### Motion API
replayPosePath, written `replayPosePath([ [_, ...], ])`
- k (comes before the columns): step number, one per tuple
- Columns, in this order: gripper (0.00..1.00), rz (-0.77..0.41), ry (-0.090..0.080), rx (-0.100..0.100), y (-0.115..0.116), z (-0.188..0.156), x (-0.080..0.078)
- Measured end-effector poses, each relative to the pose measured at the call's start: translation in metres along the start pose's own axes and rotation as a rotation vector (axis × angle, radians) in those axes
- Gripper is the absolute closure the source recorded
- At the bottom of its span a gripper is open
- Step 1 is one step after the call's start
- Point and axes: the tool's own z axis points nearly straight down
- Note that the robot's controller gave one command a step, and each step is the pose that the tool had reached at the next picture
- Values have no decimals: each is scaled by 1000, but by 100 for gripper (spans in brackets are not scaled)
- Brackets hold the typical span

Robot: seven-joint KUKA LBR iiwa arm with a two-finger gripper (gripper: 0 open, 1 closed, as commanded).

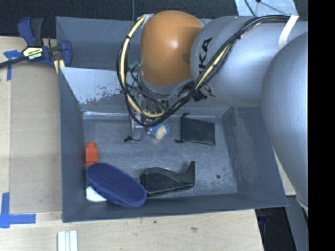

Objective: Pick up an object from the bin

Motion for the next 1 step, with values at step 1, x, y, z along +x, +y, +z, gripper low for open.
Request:
replayPosePath([
  [1,0,-219,-17,0,34,111,83],
])
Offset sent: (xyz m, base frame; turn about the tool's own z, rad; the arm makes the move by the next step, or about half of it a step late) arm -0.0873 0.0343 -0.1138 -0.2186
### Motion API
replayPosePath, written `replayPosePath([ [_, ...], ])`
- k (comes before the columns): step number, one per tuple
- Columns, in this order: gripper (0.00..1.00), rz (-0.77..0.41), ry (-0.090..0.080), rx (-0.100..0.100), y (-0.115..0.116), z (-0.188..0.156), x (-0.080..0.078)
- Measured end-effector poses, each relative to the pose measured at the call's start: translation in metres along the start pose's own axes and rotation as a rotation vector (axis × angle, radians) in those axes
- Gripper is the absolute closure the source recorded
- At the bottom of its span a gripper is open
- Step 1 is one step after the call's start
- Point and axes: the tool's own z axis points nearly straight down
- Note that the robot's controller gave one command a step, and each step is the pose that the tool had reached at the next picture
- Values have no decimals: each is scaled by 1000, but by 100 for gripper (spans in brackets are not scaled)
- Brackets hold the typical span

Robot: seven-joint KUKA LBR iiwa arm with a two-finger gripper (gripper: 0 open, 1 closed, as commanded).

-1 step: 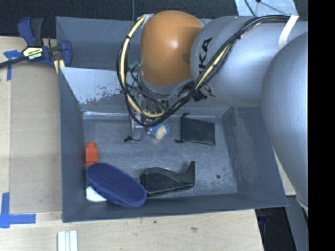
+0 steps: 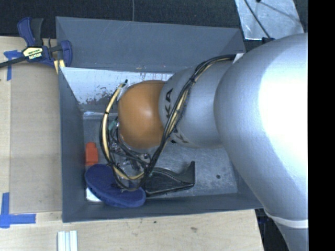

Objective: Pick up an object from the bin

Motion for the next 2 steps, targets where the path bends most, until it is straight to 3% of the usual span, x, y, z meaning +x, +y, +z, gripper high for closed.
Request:
replayPosePath([
  [1,0,-462,-15,-3,9,-33,30],
  [2,0,-982,-4,-6,30,-38,28],
])
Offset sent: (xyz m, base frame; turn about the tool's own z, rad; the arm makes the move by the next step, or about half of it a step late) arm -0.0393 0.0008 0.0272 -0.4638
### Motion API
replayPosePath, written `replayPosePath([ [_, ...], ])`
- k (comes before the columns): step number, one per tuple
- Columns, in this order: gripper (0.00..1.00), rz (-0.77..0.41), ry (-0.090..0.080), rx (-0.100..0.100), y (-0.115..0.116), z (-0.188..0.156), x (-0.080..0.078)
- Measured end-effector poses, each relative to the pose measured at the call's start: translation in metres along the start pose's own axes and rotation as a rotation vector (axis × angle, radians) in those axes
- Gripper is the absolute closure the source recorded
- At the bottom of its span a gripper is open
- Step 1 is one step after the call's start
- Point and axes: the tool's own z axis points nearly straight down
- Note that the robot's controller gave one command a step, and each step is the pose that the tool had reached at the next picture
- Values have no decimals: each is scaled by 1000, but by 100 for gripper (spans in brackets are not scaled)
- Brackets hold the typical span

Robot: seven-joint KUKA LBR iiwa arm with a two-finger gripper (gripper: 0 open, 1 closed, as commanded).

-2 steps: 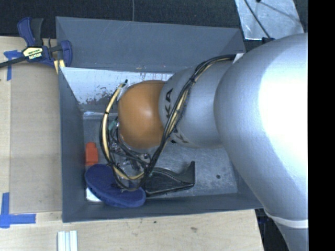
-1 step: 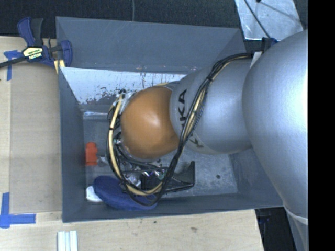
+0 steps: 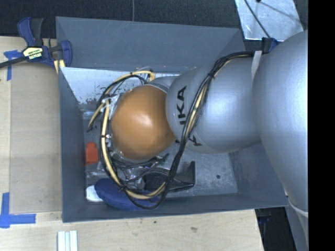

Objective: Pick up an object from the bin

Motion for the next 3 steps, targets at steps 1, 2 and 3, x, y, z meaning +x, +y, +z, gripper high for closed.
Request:
replayPosePath([
  [1,0,-584,-4,-3,-5,38,-7],
  [2,0,-580,-7,-2,-5,36,-9],
  [3,100,-580,-16,7,-7,33,-13],
])
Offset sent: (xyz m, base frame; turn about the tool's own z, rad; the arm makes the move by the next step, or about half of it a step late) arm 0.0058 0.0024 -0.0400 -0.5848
